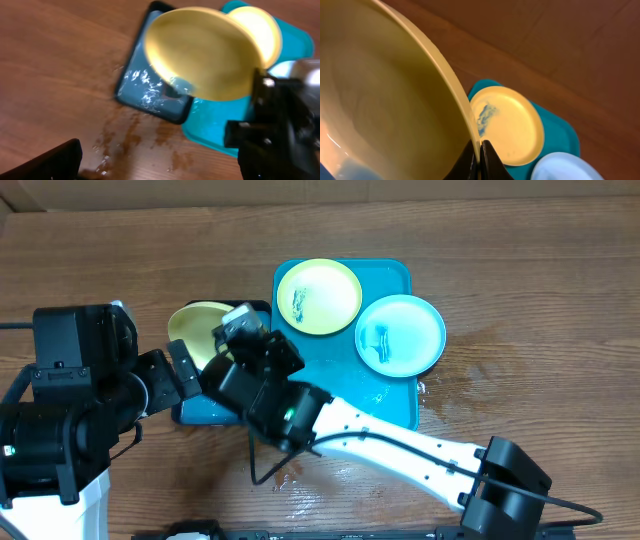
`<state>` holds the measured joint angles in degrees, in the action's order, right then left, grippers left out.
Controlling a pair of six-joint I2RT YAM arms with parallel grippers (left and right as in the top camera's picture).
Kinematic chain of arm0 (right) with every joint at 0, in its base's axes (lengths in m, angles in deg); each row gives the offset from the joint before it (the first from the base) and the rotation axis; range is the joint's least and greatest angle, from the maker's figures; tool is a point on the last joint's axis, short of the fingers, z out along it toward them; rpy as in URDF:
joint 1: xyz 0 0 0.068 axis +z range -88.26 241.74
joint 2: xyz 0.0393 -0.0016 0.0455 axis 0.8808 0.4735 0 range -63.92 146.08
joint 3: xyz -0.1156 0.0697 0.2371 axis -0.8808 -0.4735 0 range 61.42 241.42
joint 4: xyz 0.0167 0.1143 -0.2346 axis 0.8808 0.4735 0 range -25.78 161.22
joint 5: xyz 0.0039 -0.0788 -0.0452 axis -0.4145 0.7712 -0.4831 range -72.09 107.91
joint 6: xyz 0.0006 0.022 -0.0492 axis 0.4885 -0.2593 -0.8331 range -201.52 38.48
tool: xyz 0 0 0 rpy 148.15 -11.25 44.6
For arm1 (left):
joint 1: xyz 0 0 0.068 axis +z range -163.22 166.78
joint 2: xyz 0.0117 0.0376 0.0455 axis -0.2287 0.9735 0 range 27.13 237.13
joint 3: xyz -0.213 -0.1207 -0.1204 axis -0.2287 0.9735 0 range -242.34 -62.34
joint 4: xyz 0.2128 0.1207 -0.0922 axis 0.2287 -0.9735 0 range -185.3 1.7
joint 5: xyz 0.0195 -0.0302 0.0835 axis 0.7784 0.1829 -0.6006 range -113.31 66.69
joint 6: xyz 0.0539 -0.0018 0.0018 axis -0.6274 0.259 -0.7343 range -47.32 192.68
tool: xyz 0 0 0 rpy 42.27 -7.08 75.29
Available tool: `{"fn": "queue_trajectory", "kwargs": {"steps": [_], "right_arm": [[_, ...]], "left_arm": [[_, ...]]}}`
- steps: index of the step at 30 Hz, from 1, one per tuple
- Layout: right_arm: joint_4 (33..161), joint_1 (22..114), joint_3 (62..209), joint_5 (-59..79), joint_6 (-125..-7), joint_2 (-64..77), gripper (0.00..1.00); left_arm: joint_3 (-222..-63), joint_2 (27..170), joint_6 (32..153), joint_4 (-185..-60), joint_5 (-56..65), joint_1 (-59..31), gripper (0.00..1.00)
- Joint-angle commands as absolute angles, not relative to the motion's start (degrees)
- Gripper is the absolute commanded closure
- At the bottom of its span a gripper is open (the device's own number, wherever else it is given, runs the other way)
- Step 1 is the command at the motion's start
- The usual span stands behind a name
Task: Clean dirty plates on tray and stack at the side
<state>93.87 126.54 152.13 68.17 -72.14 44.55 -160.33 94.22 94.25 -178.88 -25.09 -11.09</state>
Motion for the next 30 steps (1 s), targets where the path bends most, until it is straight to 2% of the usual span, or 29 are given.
{"fn": "queue_trajectory", "kwargs": {"steps": [1, 4, 11, 19, 30], "right_arm": [[93.87, 127.61, 154.12, 77.22, -73.21, 41.90, 0.96], [93.67, 128.79, 154.12, 77.52, -75.55, 41.82, 0.96], [89.63, 130.62, 154.12, 81.17, -80.97, 41.21, 0.96], [81.02, 131.72, 154.12, 91.27, -89.45, 40.92, 0.96], [79.01, 131.83, 154.12, 91.34, -92.29, 40.92, 0.96]], "left_arm": [[-165.31, 93.43, 102.42, -180.85, -34.16, -8.97, 0.00], [-169.86, 91.81, 107.62, -182.29, -37.44, -6.09, 0.00], [-172.22, 87.68, 107.78, -183.43, -43.42, -4.21, 0.00], [-171.94, 87.49, 107.21, -185.09, -43.21, -4.21, 0.00], [-171.94, 87.59, 107.21, -185.09, -43.21, -4.21, 0.00]]}}
